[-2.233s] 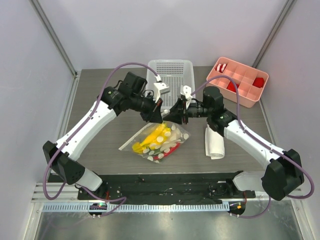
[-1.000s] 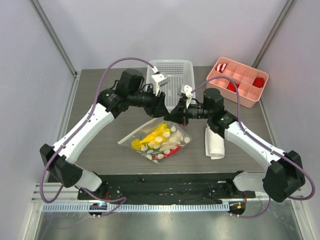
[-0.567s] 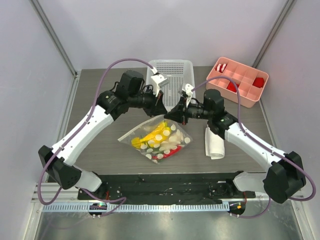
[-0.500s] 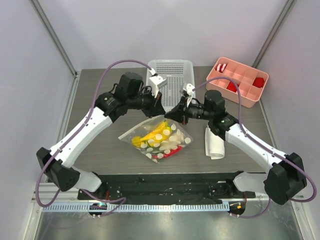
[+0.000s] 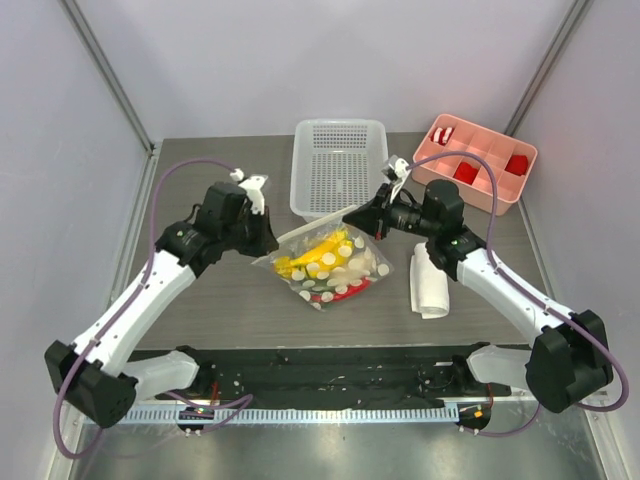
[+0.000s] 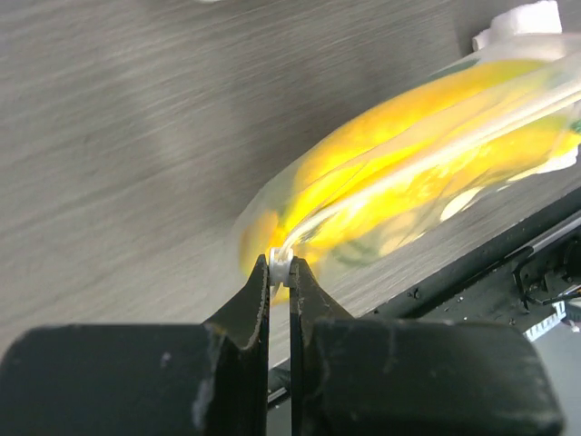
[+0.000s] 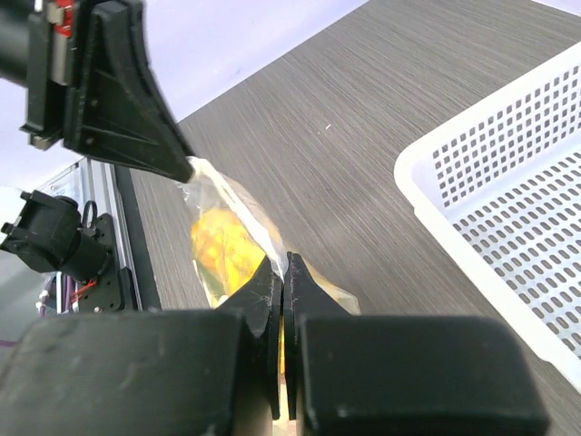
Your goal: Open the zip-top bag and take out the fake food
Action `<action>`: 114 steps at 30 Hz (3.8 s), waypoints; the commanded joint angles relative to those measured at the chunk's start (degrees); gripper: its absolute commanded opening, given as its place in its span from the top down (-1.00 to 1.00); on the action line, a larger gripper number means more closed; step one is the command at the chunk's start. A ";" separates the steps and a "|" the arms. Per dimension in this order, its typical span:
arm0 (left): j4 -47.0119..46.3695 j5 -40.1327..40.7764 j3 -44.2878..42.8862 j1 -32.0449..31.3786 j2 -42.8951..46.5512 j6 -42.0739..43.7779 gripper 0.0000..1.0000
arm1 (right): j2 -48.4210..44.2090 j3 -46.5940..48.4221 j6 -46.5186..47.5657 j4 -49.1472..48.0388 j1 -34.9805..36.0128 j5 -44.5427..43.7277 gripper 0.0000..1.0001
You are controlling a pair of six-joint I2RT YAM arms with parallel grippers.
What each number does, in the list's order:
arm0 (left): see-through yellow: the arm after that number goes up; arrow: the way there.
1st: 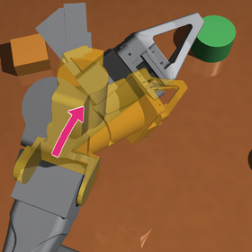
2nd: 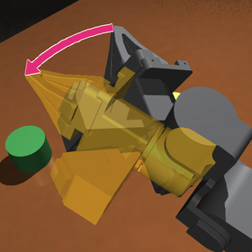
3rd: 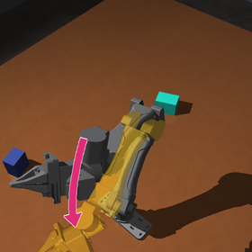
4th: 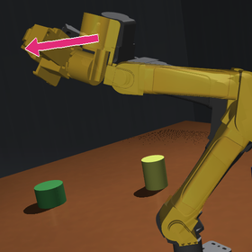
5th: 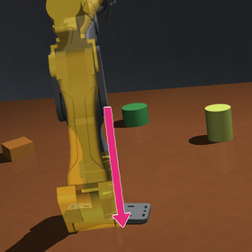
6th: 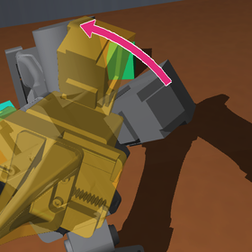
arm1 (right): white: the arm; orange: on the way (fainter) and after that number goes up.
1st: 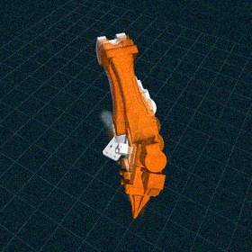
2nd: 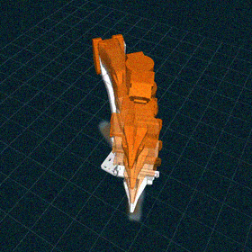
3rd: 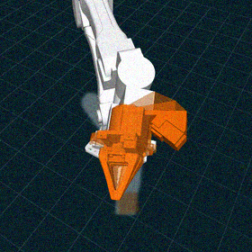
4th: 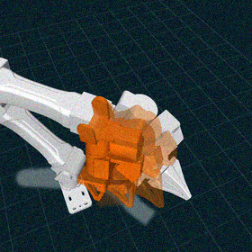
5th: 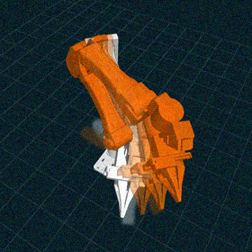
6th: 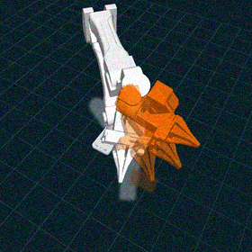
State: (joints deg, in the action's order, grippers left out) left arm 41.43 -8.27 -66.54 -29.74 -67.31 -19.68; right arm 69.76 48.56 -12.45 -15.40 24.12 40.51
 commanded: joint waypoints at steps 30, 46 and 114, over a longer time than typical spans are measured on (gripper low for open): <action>0.14 -17.04 -11.57 1.35 3.35 15.34 0.06 | 1.00 2.69 6.82 -3.15 -3.38 22.51 0.98; -0.56 -21.00 -14.84 -2.87 -6.08 21.26 0.23 | 0.73 3.21 7.35 -2.27 -3.11 22.95 0.98; 9.37 38.93 -14.23 -5.59 -29.17 -18.98 -0.45 | -1.19 10.25 -21.48 35.08 13.95 -54.21 -0.99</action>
State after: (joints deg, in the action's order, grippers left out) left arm 46.61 17.43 -77.06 -33.41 -90.24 -34.54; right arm 73.45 59.44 -33.95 15.18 40.12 -2.39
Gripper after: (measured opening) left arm 0.737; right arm 0.996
